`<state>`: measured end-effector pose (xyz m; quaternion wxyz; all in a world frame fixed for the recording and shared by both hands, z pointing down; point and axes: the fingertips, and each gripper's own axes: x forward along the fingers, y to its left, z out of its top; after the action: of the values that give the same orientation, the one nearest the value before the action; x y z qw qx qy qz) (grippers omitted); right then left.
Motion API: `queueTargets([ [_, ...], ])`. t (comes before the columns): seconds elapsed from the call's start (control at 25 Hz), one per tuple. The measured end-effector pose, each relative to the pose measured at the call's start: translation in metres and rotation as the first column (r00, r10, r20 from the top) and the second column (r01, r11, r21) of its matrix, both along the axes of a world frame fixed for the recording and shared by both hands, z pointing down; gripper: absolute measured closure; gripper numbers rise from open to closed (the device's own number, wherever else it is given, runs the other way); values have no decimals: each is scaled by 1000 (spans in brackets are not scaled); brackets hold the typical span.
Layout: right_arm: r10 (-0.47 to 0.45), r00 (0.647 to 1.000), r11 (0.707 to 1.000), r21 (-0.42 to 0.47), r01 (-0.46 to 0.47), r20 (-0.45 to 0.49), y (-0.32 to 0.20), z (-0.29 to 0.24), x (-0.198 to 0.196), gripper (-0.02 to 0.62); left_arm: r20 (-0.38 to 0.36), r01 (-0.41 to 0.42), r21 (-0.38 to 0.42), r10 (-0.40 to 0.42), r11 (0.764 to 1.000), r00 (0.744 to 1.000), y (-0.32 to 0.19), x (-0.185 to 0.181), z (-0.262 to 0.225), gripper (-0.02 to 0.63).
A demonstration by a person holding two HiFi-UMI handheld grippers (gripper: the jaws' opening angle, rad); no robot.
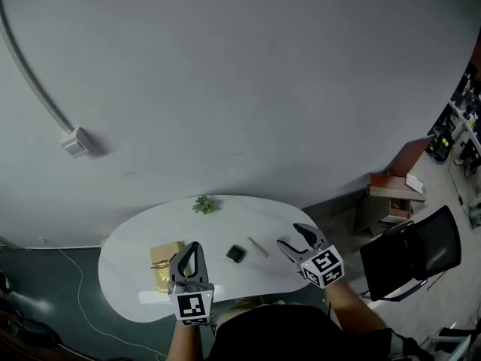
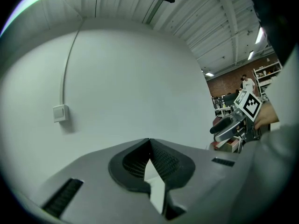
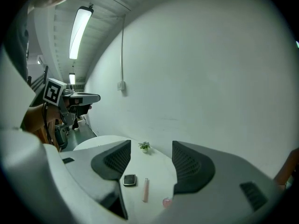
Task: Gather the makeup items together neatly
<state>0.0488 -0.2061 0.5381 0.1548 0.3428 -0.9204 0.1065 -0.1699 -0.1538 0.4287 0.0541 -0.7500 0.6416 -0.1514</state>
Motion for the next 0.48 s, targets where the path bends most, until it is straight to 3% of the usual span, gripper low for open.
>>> queueTargets([
  [0.48,-41,993,987,-158,23,-108,-46,100,-59,310,0,-19,-63,19,998,1000,-64,-55,24,584],
])
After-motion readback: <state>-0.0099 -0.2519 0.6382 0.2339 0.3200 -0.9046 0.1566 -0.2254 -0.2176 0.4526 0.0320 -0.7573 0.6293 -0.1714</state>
